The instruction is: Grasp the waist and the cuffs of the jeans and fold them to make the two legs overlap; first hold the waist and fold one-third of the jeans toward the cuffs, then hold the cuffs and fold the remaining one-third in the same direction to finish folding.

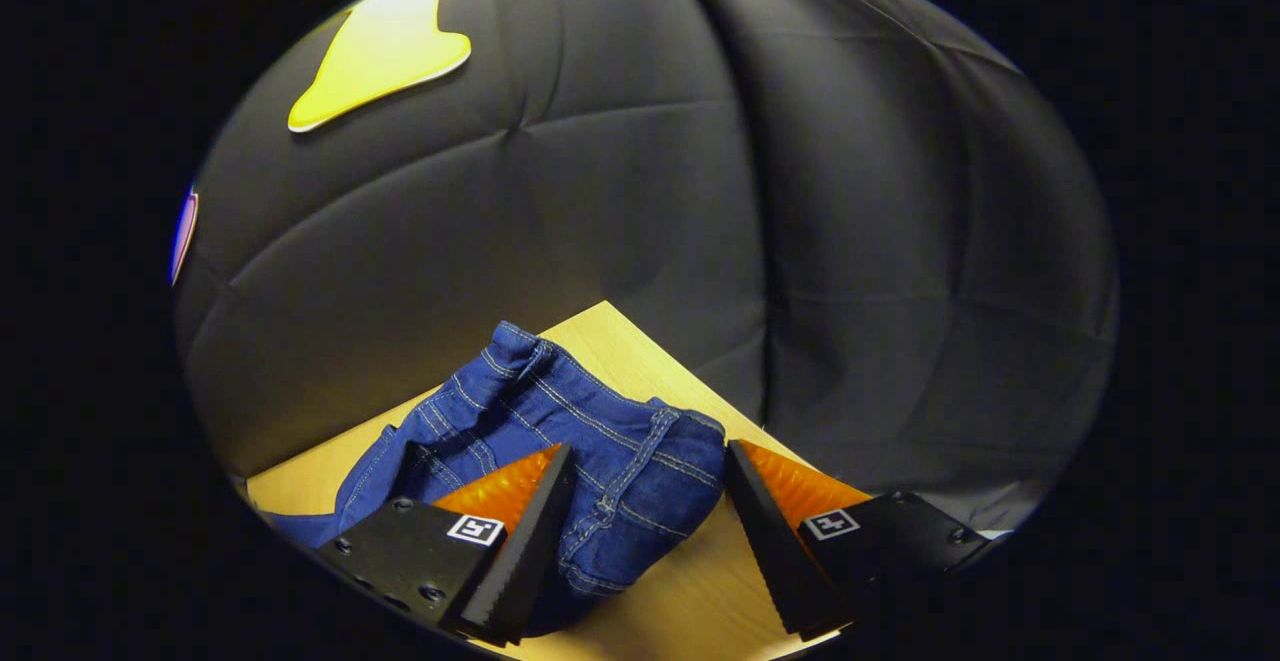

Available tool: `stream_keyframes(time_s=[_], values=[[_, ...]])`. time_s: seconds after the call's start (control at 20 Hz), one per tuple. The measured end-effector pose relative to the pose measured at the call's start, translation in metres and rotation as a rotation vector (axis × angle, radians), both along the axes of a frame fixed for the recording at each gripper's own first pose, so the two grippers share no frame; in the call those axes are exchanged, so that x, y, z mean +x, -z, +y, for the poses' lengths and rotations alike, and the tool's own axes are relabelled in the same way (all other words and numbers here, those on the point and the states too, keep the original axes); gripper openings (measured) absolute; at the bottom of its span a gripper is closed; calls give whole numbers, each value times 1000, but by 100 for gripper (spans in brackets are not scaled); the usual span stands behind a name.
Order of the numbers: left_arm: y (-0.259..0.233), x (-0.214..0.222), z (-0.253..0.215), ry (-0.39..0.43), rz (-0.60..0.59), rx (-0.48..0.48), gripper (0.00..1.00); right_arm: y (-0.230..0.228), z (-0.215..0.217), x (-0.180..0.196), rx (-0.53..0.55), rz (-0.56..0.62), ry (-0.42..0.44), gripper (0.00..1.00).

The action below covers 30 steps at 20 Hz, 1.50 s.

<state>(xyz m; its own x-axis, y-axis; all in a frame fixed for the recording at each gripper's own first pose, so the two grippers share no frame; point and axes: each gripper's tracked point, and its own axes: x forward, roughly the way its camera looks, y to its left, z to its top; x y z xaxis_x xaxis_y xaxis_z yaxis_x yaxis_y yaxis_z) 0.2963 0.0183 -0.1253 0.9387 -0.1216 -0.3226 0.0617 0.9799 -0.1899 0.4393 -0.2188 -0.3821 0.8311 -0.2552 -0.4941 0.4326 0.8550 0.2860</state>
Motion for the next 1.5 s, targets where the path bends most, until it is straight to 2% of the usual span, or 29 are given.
stream_keyframes(time_s=[0.2, 0.3, 0.4, 0.45, 0.5, 0.55, 0.6, 0.65, 0.7, 0.8, 0.85, 1.05, 1.35, 1.5], values=[[9, 2, -12, 10, 18, -24, 95, 5, -6, 4, 10, 24, 25, 86], [11, 3, -17, 17, 24, -33, 95, 3, 0, 5, 49, 16, 4, 48], [13, 5, -20, 28, 28, -27, 95, 3, 4, 1, 125, 12, 4, 30], [13, 6, -23, 33, 30, -26, 95, 6, 6, 3, 156, 7, 0, 31], [16, 8, -26, 45, 37, -26, 95, 6, 6, 7, 149, -4, -8, 18], [18, 8, -27, 47, 40, -22, 95, 3, 7, 6, 118, -10, -14, 20], [19, 9, -28, 51, 42, -20, 95, -12, 6, 6, 51, -36, -40, 14], [20, 11, -29, 55, 42, -21, 95, -27, 9, 6, 23, -73, -57, 13], [20, 11, -30, 61, 43, -22, 95, -49, 11, 1, -3, -117, -72, 12], [21, 11, -31, 66, 43, -30, 95, -118, 29, -20, -122, -242, -156, 12], [21, 11, -32, 67, 40, -40, 95, -130, 30, -31, -157, -278, -188, 12], [25, 7, -32, 65, 39, -76, 95, -170, 48, -60, -220, -412, -323, 12], [28, 10, -29, 20, 26, -142, 95, -135, 62, -85, -316, -506, -577, 12], [22, 9, -15, -43, 6, -186, 95, -105, 64, -94, -342, -486, -699, 12]])
